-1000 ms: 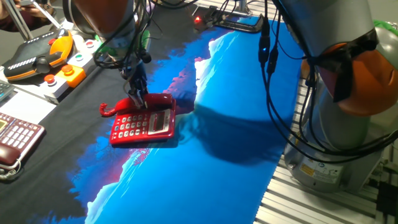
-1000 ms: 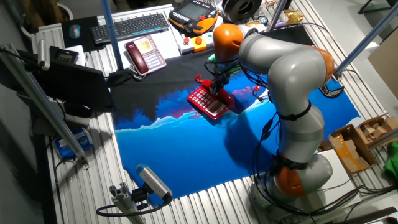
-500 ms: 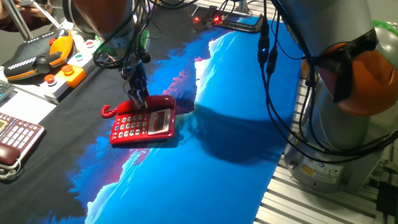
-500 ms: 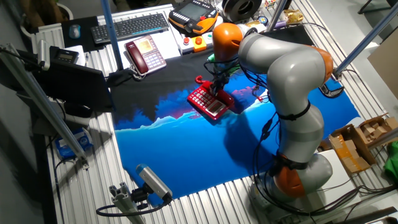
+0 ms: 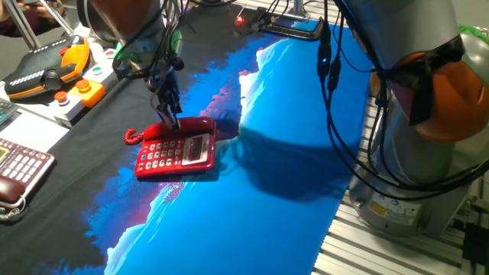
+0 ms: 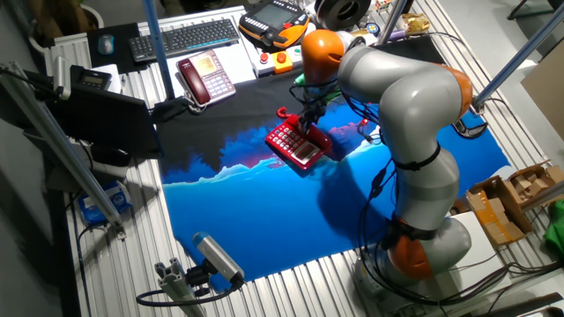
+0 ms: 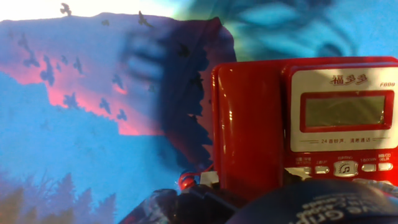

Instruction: Place the handset of the telephone on the corresponding phone cradle

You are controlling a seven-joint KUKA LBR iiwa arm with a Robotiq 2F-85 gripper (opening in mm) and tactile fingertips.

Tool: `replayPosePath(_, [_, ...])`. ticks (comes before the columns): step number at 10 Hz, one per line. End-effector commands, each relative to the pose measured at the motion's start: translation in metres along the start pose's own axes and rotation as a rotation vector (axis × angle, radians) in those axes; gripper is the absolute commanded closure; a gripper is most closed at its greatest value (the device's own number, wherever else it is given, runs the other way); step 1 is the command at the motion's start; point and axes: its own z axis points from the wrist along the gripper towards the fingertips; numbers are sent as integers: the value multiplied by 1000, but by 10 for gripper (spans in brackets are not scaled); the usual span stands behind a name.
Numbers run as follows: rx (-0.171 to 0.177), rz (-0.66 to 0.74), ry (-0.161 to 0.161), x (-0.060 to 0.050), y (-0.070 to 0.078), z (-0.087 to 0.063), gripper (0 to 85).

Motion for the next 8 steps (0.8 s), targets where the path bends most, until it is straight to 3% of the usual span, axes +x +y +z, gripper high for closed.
replayPosePath(1, [-11,-12,9,-3,0,-2,353])
replayPosePath(2, [-22,-30,31,-7,0,-5,460])
replayPosePath(5, [-16,-55,57,-15,5,-19,843])
replayPosePath(8, [-15,-93,72,-24,6,-28,843])
